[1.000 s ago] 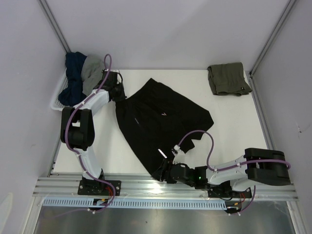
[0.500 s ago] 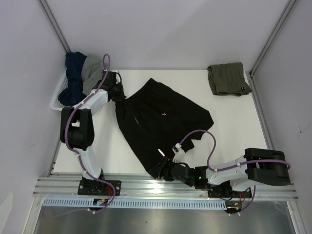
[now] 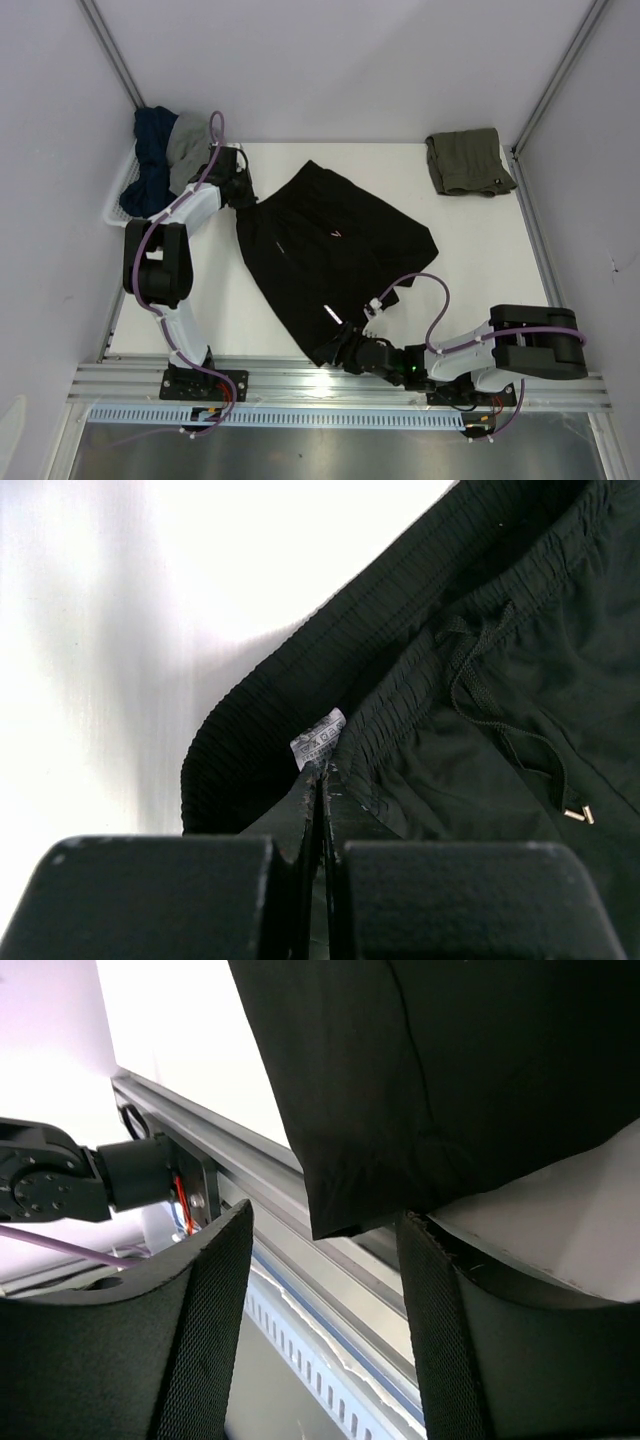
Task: Fold and stack the shorts
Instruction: Flatten the shorts out
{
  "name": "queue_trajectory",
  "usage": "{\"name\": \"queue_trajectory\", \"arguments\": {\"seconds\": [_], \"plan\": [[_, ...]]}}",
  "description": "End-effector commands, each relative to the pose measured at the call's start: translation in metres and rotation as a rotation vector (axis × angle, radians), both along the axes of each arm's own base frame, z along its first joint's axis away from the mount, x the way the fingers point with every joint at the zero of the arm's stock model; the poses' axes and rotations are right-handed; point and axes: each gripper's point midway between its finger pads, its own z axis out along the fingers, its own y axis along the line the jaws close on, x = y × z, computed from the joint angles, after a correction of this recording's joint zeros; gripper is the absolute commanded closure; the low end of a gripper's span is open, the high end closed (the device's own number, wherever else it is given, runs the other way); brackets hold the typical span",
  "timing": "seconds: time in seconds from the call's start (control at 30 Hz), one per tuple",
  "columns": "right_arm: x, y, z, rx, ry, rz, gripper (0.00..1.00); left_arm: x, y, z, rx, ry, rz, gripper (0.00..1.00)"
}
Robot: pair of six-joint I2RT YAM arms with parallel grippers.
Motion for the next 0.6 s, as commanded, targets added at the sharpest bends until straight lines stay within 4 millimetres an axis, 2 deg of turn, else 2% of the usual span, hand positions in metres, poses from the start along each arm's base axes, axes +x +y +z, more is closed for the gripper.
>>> {"name": "queue_trajectory", "arguments": {"seconds": [0.0,0.17,0.37,0.57], "plan": [[0.02,-0.004,0.02,0.062,-0.067,-0.099,0.4,0.006,0.001,0.029,-0.025,-0.077,0.005,1.0],[0.027,-0.017,0.025,0.063,-0.098,-0.15,0.43,0.005,0.004,0.028,-0.022,-0.076,0.01,1.0],[0.03,-0.025,0.018,0.046,-0.084,-0.183,0.44,0.006,0.003,0.028,-0.025,-0.077,0.009,1.0],[0.026,-0.021,0.008,0.038,-0.05,-0.175,0.46,0.006,0.003,0.029,-0.024,-0.079,0.01,1.0]]}}
